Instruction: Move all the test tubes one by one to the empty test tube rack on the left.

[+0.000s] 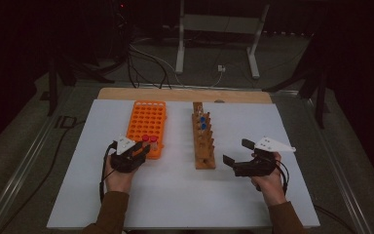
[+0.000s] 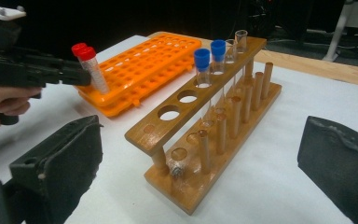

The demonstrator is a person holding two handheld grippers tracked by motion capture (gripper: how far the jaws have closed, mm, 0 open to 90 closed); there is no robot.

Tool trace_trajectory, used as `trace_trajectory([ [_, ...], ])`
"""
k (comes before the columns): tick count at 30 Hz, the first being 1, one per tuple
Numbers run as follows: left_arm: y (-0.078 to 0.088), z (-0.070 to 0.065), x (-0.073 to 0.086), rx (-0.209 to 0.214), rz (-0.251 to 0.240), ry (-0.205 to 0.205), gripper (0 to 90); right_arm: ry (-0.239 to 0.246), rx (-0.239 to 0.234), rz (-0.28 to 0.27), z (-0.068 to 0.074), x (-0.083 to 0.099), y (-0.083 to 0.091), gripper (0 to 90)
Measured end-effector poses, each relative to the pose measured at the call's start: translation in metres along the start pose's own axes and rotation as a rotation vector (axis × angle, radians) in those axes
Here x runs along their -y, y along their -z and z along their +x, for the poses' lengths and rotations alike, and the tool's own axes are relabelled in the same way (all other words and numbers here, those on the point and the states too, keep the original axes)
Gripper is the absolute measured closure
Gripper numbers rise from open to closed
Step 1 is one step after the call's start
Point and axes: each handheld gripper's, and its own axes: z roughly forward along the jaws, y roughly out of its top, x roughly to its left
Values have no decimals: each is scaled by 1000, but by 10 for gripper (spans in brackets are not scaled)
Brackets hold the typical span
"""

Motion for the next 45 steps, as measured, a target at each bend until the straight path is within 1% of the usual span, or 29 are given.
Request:
trace_trajectory([
  [2,9,3,0,11,-22,29,603,2,0,-1,1,-1,0,4],
  [4,15,6,-1,18,-45,47,560,3,-1,-3,2,-2,0,4],
  [6,22,8,-2,47,-73,65,523,5,-2,-6,3,-3,-1,4],
  [8,28,9,-4,72,-103,72,495,6,-3,-9,4,-5,-2,4],
  [9,30,9,-5,77,-110,71,474,7,-3,-9,5,-5,-3,4],
  [10,33,8,-7,87,-121,71,441,7,-3,-8,5,-6,-3,4],
  [12,37,6,-8,87,-129,71,345,10,-1,-11,6,-8,-4,4],
  [15,40,5,-10,90,-120,75,225,16,-2,-13,7,-12,-6,4],
  [16,41,4,-10,88,-115,78,164,19,-1,-13,7,-13,-7,4],
  [18,42,4,-10,91,-120,93,84,29,2,-15,8,-16,-11,4],
  [20,43,3,-11,97,-123,93,18,31,12,-21,9,-19,-14,4],
  [23,45,-1,-14,80,-132,71,4,39,22,-36,10,-26,-21,11],
  [27,48,-4,-17,73,-148,55,4,45,25,-27,10,-36,-32,11],
  [29,48,-4,-17,68,-153,58,4,40,28,-22,10,-40,-39,11],
  [32,49,-3,-17,69,-153,59,4,40,17,-9,8,-45,-51,11],
  [34,48,-2,-17,85,-154,69,4,45,21,9,8,-46,-60,17],
  [36,47,-3,-17,90,-149,67,4,51,28,19,7,-46,-70,83],
  [38,46,-5,-16,94,-146,68,4,58,39,40,7,-45,-79,145],
  [40,45,-5,-16,97,-140,64,4,59,63,65,6,-44,-87,210],
  [42,44,-5,-16,98,-138,65,5,67,84,86,6,-41,-95,331],
  [45,44,-5,-15,102,-132,68,4,68,91,96,4,-39,-103,464],
])
